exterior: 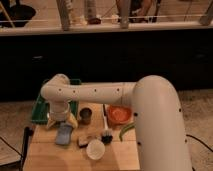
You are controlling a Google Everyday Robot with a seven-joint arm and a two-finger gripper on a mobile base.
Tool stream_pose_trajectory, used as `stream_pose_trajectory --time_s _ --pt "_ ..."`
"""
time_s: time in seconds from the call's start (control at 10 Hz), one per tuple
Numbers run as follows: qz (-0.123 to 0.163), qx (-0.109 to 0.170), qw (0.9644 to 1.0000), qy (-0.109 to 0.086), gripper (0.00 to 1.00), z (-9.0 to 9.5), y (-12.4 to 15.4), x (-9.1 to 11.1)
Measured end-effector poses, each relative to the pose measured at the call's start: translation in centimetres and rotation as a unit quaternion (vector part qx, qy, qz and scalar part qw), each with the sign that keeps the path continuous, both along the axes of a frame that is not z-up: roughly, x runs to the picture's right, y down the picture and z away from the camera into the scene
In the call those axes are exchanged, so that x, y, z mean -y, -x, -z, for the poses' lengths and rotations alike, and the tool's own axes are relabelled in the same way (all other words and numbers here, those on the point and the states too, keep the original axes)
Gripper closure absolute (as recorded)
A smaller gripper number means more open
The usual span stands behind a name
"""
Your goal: Place sponge in plastic cup
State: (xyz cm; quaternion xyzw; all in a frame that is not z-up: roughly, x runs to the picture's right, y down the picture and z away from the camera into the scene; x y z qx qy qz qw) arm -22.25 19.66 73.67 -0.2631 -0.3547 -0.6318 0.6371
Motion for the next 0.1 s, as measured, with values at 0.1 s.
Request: stream_pose_trajectory --time_s 0.1 --pt "0.000 0.000 1.0000 0.000 0.20 0.00 0.00 0.00"
